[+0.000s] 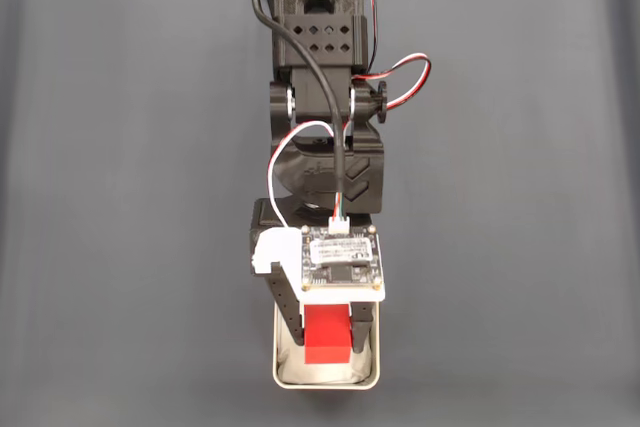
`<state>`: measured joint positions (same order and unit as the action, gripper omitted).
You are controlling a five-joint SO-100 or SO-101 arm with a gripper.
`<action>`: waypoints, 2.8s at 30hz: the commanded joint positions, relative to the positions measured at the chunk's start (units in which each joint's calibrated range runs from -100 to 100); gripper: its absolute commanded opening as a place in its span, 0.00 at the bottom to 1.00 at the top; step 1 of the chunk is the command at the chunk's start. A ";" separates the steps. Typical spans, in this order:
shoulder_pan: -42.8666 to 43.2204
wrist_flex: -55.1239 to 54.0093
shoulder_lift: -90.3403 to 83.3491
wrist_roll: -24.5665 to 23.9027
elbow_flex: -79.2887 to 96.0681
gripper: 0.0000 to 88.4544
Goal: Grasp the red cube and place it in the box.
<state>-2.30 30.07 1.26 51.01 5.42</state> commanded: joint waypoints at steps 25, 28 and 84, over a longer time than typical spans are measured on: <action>-0.40 -1.47 -2.47 0.98 -1.87 0.54; -0.40 -1.55 -2.65 0.78 -1.87 0.54; 2.30 11.08 -82.89 -0.68 75.14 0.00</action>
<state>-0.52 36.67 -69.78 49.89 70.61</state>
